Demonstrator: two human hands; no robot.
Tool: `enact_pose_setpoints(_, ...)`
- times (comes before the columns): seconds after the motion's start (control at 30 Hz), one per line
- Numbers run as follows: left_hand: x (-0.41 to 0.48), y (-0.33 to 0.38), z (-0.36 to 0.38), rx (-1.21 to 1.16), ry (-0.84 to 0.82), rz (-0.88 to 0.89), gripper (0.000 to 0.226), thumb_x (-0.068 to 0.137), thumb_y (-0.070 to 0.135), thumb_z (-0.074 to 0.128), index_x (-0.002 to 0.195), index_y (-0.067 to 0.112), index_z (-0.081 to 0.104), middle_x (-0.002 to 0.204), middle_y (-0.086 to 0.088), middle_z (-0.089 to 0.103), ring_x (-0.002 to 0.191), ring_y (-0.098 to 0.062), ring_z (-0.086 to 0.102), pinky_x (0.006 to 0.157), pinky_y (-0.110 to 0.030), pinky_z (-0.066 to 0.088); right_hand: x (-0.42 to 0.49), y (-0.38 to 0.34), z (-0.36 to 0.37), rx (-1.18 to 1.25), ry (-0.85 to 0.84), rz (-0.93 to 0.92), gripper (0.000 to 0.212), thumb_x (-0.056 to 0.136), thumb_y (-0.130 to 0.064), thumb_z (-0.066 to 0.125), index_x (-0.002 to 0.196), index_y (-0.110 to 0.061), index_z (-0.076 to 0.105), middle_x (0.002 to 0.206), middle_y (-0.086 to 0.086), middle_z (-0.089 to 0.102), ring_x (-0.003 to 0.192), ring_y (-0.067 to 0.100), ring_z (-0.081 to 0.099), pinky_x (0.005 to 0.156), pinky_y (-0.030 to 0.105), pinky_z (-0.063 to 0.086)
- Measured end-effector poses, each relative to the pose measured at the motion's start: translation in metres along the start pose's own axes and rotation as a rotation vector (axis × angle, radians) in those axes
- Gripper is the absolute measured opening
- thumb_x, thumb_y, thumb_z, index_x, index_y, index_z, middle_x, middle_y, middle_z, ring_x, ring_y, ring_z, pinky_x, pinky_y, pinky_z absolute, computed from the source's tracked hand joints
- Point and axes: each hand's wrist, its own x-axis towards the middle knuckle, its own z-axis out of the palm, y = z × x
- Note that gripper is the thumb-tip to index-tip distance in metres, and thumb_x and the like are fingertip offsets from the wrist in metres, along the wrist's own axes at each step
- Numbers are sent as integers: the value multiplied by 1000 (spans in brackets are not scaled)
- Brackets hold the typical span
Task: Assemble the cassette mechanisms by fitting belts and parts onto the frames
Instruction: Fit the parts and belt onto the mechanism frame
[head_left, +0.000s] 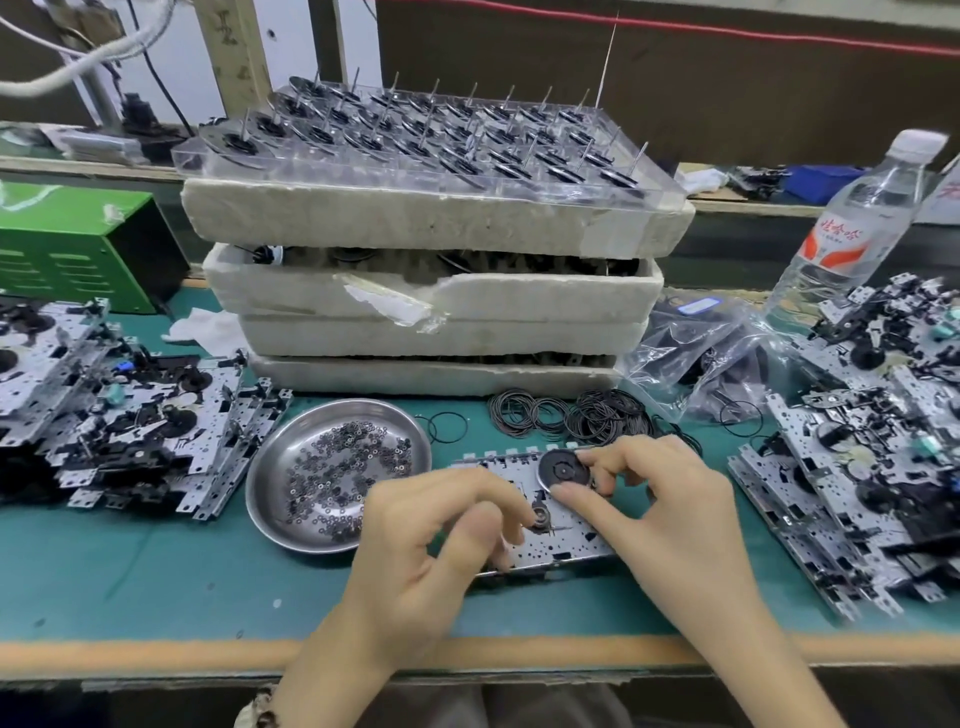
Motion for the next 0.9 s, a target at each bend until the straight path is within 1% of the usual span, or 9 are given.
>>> enact_pose_setpoints(0.07, 1, 0, -1, 18, 27, -21, 56, 106, 52, 33, 87, 16, 71, 79, 7, 69, 76, -13, 68, 65, -27, 52, -1, 0, 6, 6, 45, -3, 36, 67, -34, 83, 62, -25, 48, 74, -18, 65, 94, 1, 60, 71, 12, 38)
enact_pose_setpoints(0.1, 1, 0, 0, 111, 9, -12, 56, 106, 51, 31, 92, 16, 72, 88, 9, 70, 92, -15, 66, 79, -30, 50, -2, 0, 9, -3, 60, -13, 36, 68, -32, 84, 63, -24, 49, 73, -17, 64, 93, 0, 60, 71, 13, 39)
enact_pose_setpoints(0.17, 2, -1, 4, 315, -101, -65, 58, 104, 56, 25, 118, 19, 68, 119, 15, 65, 131, -18, 46, 107, -33, 34, -4, -3, 11, -14, 89, -16, 34, 69, -33, 83, 63, -23, 51, 73, -18, 62, 91, 7, 64, 72, 18, 42)
enact_pose_setpoints(0.23, 5, -2, 9, 452, -212, -167, 62, 103, 58, 17, 134, 26, 59, 140, 20, 52, 147, -13, 21, 117, -35, 17, -5, -6, 12, -35, 113, -11, 31, 70, -35, 79, 63, -22, 52, 72, -18, 61, 87, 14, 65, 70, 24, 43)
enact_pose_setpoints(0.37, 8, 3, 16, 632, -269, -190, 62, 102, 45, 12, 130, 28, 65, 145, 16, 52, 146, -17, 22, 119, -39, 12, -13, -11, 13, -101, 116, -26, 31, 75, -33, 79, 65, -22, 52, 75, -14, 60, 88, 15, 61, 73, 21, 41)
enact_pose_setpoints(0.5, 8, 3, 14, 638, -252, -254, 66, 101, 44, 7, 130, 38, 65, 145, 17, 52, 145, -18, 25, 118, -35, 11, -28, -21, 22, -159, 131, -2, 24, 83, -33, 74, 68, -24, 58, 99, -11, 56, 89, 16, 46, 85, 11, 31)
enact_pose_setpoints(0.63, 11, 3, 13, 649, -229, -267, 65, 101, 39, 8, 124, 40, 69, 141, 13, 57, 142, -24, 32, 116, -39, 15, -37, -36, 36, -104, 81, -74, 7, 82, -25, 67, 79, -20, 63, 101, -10, 56, 88, 16, 45, 83, 24, 39)
enact_pose_setpoints(0.73, 10, 2, 13, 670, -234, -264, 65, 101, 39, 8, 123, 41, 69, 140, 13, 57, 140, -24, 34, 115, -44, 19, -39, -43, 38, -171, 48, -143, 15, 87, -23, 53, 87, -16, 66, 92, -9, 61, 83, 20, 46, 74, 37, 43)
enact_pose_setpoints(0.9, 10, 3, 14, 675, -228, -274, 65, 101, 40, 8, 124, 41, 69, 139, 12, 58, 139, -25, 36, 114, -44, 20, -36, -47, 31, -363, 32, -300, 22, 89, -17, 46, 85, -12, 68, 87, -3, 65, 82, 26, 53, 69, 36, 38)
